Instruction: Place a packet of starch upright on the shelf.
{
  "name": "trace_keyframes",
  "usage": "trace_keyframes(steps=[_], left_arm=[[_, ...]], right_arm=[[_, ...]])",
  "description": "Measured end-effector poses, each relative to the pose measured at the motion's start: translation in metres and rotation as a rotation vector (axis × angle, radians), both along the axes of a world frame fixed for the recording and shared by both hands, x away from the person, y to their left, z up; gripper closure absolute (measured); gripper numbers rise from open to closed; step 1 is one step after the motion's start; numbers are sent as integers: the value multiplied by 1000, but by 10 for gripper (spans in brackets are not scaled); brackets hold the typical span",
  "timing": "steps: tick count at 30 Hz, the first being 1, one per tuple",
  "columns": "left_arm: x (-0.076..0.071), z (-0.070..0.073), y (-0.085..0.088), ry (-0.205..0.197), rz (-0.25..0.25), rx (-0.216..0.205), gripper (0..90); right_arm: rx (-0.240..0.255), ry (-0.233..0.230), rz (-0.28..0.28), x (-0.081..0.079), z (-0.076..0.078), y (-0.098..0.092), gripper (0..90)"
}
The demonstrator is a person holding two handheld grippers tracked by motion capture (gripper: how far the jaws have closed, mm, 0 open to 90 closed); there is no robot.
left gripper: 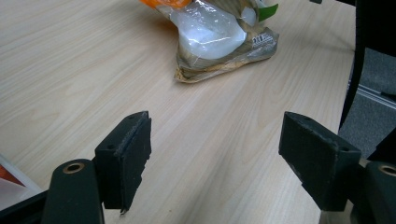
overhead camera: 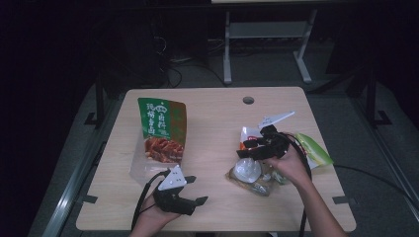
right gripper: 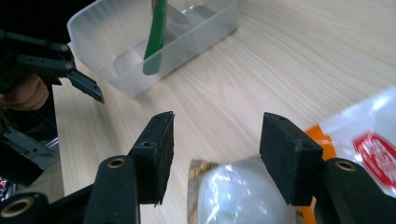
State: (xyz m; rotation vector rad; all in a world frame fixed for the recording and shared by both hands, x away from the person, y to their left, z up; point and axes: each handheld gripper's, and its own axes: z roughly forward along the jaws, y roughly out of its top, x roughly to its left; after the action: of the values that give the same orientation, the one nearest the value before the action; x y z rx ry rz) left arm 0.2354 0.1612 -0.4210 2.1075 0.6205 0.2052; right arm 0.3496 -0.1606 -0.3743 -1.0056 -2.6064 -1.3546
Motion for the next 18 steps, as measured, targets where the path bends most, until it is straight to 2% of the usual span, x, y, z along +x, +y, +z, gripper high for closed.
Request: trace_keyframes(steps=[18], left_arm=[[-1,-1,-1,-2,-10,14,251]], right_arm=[[-19,9,-80,-25,-7,-44,440]])
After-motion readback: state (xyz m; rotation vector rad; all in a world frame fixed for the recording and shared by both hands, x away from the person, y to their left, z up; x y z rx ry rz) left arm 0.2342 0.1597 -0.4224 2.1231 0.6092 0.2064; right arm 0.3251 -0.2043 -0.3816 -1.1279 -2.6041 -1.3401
